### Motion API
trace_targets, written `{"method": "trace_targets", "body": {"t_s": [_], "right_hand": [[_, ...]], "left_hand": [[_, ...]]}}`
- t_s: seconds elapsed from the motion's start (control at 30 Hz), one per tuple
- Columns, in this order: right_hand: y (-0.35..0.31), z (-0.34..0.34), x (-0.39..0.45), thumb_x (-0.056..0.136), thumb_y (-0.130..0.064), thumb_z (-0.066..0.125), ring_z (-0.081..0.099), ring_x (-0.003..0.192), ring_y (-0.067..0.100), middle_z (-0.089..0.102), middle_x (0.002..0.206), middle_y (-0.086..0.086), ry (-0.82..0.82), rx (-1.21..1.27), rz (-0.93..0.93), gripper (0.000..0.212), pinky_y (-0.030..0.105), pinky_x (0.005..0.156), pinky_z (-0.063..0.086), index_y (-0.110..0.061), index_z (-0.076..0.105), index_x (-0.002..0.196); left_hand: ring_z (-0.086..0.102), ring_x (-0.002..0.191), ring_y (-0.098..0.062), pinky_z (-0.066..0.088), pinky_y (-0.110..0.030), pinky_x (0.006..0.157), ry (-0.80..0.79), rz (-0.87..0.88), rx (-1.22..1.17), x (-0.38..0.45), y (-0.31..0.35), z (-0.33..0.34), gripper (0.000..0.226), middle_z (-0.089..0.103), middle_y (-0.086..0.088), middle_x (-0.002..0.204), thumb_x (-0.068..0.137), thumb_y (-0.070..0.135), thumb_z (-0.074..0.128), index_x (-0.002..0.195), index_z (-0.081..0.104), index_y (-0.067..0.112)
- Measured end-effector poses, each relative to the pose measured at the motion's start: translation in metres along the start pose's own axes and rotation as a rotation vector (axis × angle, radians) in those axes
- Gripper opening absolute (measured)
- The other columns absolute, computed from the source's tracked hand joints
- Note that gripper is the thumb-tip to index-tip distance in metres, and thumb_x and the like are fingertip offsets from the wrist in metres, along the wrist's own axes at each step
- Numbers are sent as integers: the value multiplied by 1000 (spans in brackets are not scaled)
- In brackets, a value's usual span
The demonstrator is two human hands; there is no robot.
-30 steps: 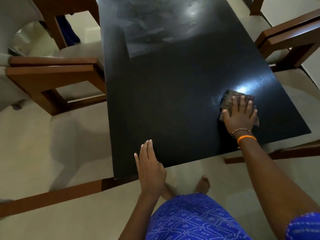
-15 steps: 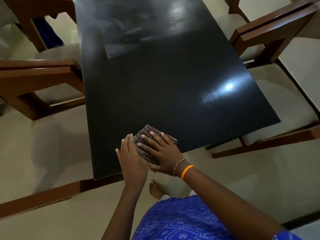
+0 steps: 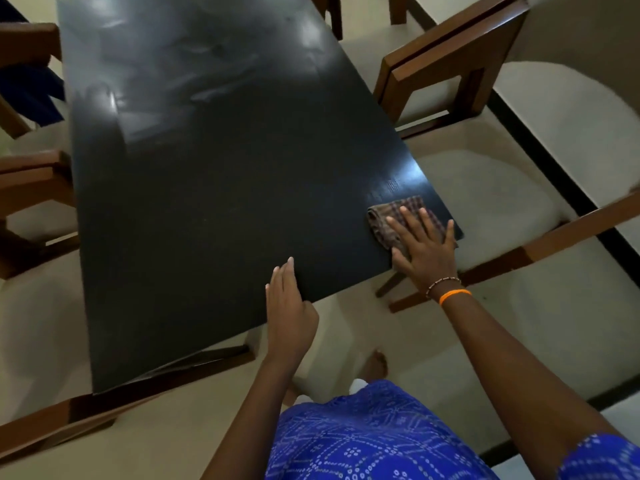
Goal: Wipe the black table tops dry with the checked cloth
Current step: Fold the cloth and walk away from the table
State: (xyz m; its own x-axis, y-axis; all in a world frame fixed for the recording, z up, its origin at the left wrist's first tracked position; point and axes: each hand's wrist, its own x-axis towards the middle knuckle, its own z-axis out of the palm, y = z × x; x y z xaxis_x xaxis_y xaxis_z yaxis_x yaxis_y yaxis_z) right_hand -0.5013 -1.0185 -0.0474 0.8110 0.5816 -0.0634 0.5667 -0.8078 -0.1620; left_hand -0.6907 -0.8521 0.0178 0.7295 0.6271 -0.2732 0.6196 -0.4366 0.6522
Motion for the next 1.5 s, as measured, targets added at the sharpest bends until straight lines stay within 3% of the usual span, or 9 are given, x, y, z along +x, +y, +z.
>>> {"method": "trace_targets", "body": {"t_s": [0.1,0.33,0.47,0.57,0.7,0.83,1.1,1.3,1.5], "right_hand": [[44,-5,8,86,-40,42,33,138,29,32,153,0,6,129,159,56,55,102,33,-33,36,141],[123,-26,-13,96,-13,44,56,101,25,62,112,22,165,1245,807,21,20,89,45,-2,61,103],[161,-56,-53,97,-15,39,52,113,28,56,127,20,163,1701,824,35,46,109,37,1,55,124],[188,-86,-84,99,-9,36,53,113,24,55,130,21,238,1612,699,34,42,103,42,-3,48,130],[224,-120,-114,99,-12,40,56,104,8,60,121,15,268,1202,624,37,13,89,46,-2,47,134],[283,-137,-132,99,-11,39,36,137,18,42,145,12,323,1050,666,37,27,117,23,-3,47,134],[436,-123,-111,95,-10,47,55,116,29,50,137,18,531,1489,1099,36,43,100,45,1,48,129],[560,-159,-68,96,-21,43,63,93,26,73,95,9,491,2056,1065,28,40,90,47,-4,62,109],[662,-178,-2,93,-10,40,52,97,32,53,117,21,440,2154,1059,40,40,85,42,-1,47,131]], "left_hand": [[13,144,-14,16,-37,119,-74,22,-68,3,34,21,71,29,1,151,83,-8,45,146,24,17],[48,119,-8,37,-28,105,-543,0,-321,17,137,91,44,53,0,134,91,4,48,133,48,18],[46,115,-1,36,-18,92,-785,62,-337,12,203,151,36,51,9,131,97,29,43,131,49,21],[61,93,6,46,-6,74,-1012,60,-502,1,252,199,27,61,12,111,98,34,37,115,56,25],[65,93,-22,49,-39,87,-1116,38,-638,-9,306,252,28,65,-15,111,96,28,43,112,61,14],[61,106,-33,51,-42,89,-1121,95,-527,-10,348,300,34,64,-19,118,91,15,54,124,55,6],[62,104,-31,56,-37,77,-1154,7,-439,3,465,412,31,63,-13,117,93,10,50,124,54,8],[61,95,-30,56,-35,68,-1078,-62,-473,33,579,486,28,62,-13,109,90,7,48,118,56,8],[56,68,-22,49,-27,50,-953,-184,-540,81,661,545,22,57,-8,79,83,-1,41,82,56,15]]}}
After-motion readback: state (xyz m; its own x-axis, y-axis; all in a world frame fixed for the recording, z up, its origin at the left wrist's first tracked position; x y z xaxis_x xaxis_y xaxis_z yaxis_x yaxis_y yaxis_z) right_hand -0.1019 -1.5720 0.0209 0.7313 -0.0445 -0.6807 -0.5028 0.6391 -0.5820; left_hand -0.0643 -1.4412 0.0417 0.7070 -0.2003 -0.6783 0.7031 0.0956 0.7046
